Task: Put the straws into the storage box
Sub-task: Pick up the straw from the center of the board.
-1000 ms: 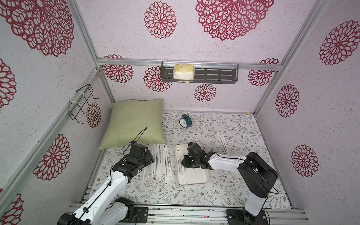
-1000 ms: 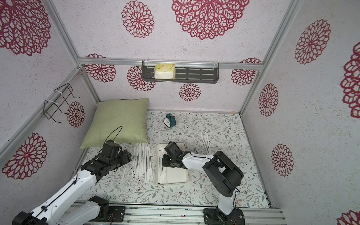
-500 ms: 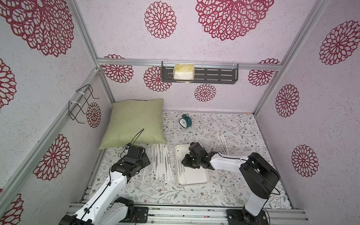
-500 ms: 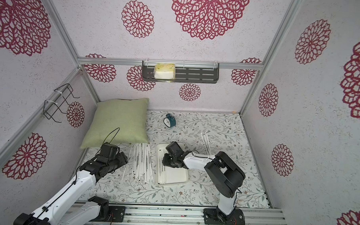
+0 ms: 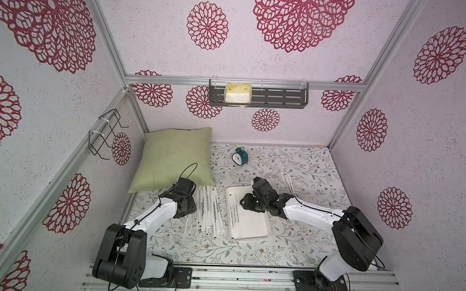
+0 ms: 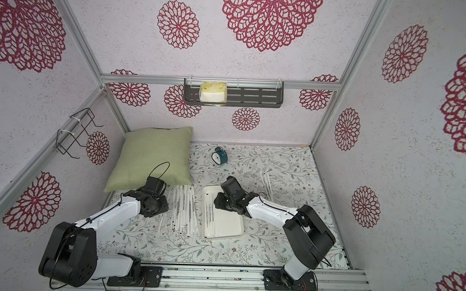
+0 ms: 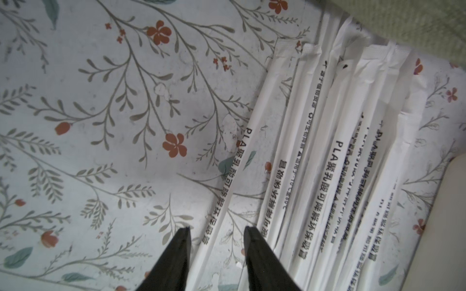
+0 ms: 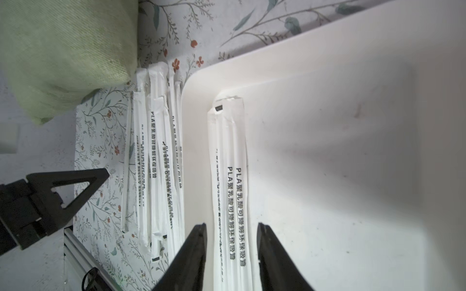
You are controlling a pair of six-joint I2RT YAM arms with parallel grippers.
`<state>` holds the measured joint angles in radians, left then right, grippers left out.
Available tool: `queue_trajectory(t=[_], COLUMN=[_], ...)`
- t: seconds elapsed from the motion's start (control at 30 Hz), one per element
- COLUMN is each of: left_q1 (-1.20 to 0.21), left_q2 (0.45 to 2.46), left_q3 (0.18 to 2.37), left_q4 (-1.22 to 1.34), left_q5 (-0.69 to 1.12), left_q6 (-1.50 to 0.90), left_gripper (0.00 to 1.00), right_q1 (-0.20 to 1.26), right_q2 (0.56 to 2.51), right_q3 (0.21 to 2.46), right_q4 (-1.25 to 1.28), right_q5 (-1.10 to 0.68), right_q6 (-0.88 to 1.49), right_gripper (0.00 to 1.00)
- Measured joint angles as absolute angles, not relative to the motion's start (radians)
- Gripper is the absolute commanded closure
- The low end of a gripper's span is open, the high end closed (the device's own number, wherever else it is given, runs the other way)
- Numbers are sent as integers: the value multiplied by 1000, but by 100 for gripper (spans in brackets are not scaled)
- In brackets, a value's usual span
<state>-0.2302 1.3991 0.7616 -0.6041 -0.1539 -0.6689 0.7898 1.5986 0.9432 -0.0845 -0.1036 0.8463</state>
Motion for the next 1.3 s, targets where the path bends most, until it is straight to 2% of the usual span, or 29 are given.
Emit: queue_trajectory(t=[0.27, 0.5, 0.6, 0.87, 1.13, 1.3], left_q1=[-228, -224, -231, -328, -425, -600], left_q2=[1562, 1634, 1630, 1531, 1444, 1409], left_q3=[831, 858, 857, 836, 915, 1073], left_q4=[-579, -562, -570, -714, -982, -1102], left_q5=[-171, -165, -164, -178, -296, -352], left_q6=[-593, -577, -584, -694, -840, -947], left_gripper=[70, 89, 92, 93, 93, 92], right_q1=[776, 775, 771, 761, 750, 701], right_q2=[1598, 1590, 1578, 1567, 1563, 1546], right_q3=[938, 922, 910, 908, 904, 889], right_q4=[-88, -84, -85, -76, -70, -69], right_q5=[-104, -101, -99, -99, -100, -100], right_q6=[830, 828, 828, 829, 828, 820], right_gripper=[61, 61, 61, 61, 61, 61])
